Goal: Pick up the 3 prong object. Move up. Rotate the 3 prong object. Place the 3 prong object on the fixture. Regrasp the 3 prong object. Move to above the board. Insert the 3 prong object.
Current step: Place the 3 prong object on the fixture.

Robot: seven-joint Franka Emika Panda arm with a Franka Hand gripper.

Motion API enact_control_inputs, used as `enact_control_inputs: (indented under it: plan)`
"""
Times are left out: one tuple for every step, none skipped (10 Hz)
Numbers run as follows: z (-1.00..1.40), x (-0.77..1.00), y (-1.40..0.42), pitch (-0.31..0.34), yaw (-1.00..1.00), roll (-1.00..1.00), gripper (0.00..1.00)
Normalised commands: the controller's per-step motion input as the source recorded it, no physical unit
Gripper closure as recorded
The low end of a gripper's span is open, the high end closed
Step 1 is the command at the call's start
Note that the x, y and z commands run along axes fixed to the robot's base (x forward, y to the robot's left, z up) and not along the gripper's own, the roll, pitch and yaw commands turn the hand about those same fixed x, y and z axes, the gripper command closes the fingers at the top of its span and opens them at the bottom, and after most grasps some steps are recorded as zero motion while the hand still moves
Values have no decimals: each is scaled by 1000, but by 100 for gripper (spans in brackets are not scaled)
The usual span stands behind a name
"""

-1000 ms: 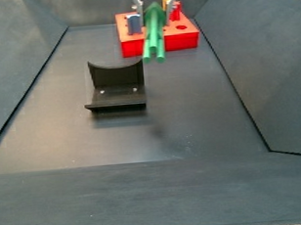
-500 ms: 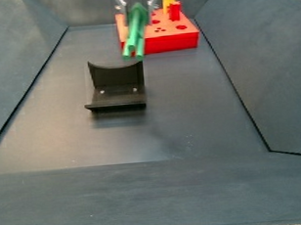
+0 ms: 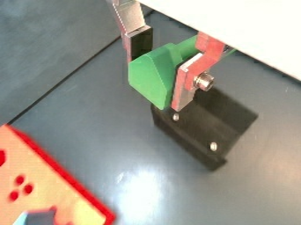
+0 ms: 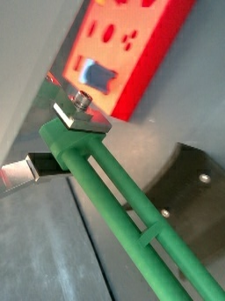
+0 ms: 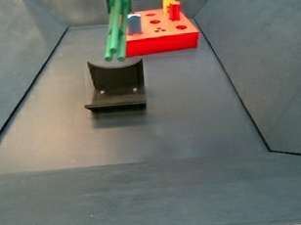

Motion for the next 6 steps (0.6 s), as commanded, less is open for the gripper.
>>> enact_control_inputs:
  plan:
    - [21, 313, 46, 85, 14, -1000, 100]
    - [-6, 211, 41, 99, 4, -1000, 100]
    - [-10, 135, 40, 109, -7, -1000, 100]
    - [-5, 70, 41, 117, -19, -1000, 100]
    - [-4, 54, 39, 118, -34, -1000, 100]
    - [-15, 64, 37, 131, -58, -1000, 100]
